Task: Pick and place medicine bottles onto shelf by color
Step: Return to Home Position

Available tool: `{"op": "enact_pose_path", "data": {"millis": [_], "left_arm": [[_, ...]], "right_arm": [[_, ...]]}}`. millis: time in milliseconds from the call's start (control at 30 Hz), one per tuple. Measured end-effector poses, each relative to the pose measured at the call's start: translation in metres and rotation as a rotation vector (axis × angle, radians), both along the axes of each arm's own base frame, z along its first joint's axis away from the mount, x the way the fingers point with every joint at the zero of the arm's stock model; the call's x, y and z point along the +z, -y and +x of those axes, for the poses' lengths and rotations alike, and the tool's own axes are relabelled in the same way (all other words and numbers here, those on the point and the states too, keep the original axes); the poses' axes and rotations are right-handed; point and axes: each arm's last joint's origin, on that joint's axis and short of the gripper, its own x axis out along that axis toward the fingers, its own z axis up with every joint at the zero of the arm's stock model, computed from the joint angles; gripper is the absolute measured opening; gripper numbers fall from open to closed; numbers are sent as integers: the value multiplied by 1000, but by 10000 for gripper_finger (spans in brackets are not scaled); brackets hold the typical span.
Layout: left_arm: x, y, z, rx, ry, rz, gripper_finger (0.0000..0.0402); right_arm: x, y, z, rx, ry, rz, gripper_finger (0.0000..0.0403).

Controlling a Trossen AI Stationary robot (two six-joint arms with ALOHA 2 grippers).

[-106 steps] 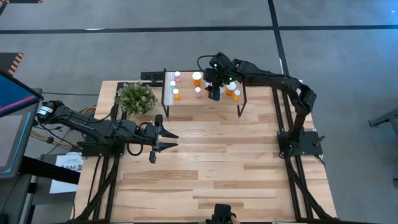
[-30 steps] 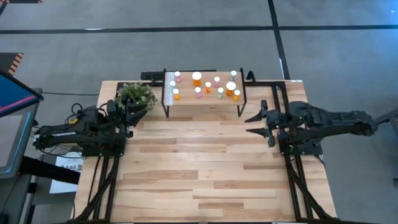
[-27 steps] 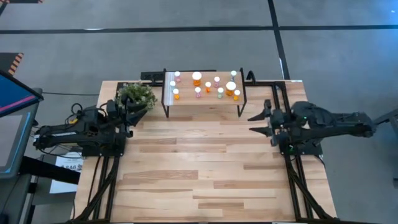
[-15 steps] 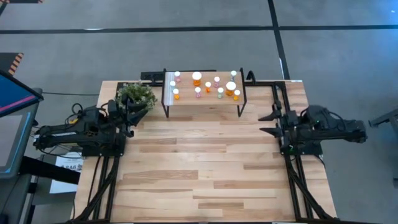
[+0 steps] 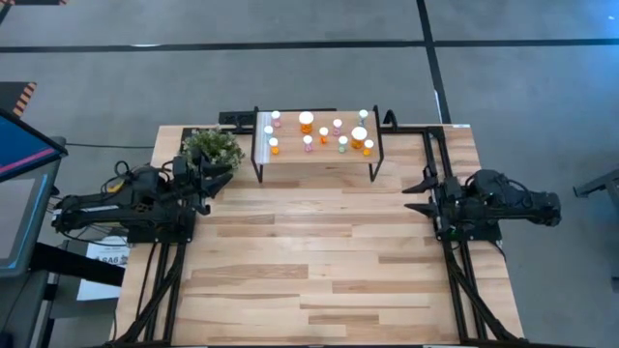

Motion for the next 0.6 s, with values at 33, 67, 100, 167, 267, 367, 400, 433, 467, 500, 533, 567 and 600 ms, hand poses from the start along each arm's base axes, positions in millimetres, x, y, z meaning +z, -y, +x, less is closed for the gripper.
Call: {"op": "enact_pose_path", "data": {"millis": [33,67,100,167,267,367,400,433,467,500,533,567,600], "left_arm": [[-1,0,0,-1,-5,-5,123],[-3,0,1,-3,-3,-9,123],[-6,0,2,-5,1,-13,123],[-13,0,3,-8,-4,-28,123],[-24,0,4,-11,-7,-41,123],[-35,0,4,-27,13,-54,123],[-38,0,4,-37,20,-52,123],[-41,1,3,-45,27,-53,123],[-43,1,3,-56,35,-54,123],[-44,1,2,-69,37,-55,123],[-44,2,0,-81,37,-52,123],[-44,3,-2,-95,43,-43,123],[-43,3,-4,-105,54,-31,123]], "right_arm": [[-1,0,0,0,-5,4,191],[1,0,0,1,4,11,191],[1,0,-1,1,1,19,191],[-3,0,0,-1,-34,39,191],[-8,0,3,-1,-46,70,191],[-17,0,7,-3,-51,87,191],[-21,0,9,-6,-55,90,191],[-24,0,11,-8,-56,90,191],[-28,1,12,-8,-55,92,191],[-31,1,14,-8,-52,92,191],[-33,1,15,-8,-51,92,191],[-36,1,16,-9,-54,92,191],[-38,1,16,-9,-57,95,191]]}}
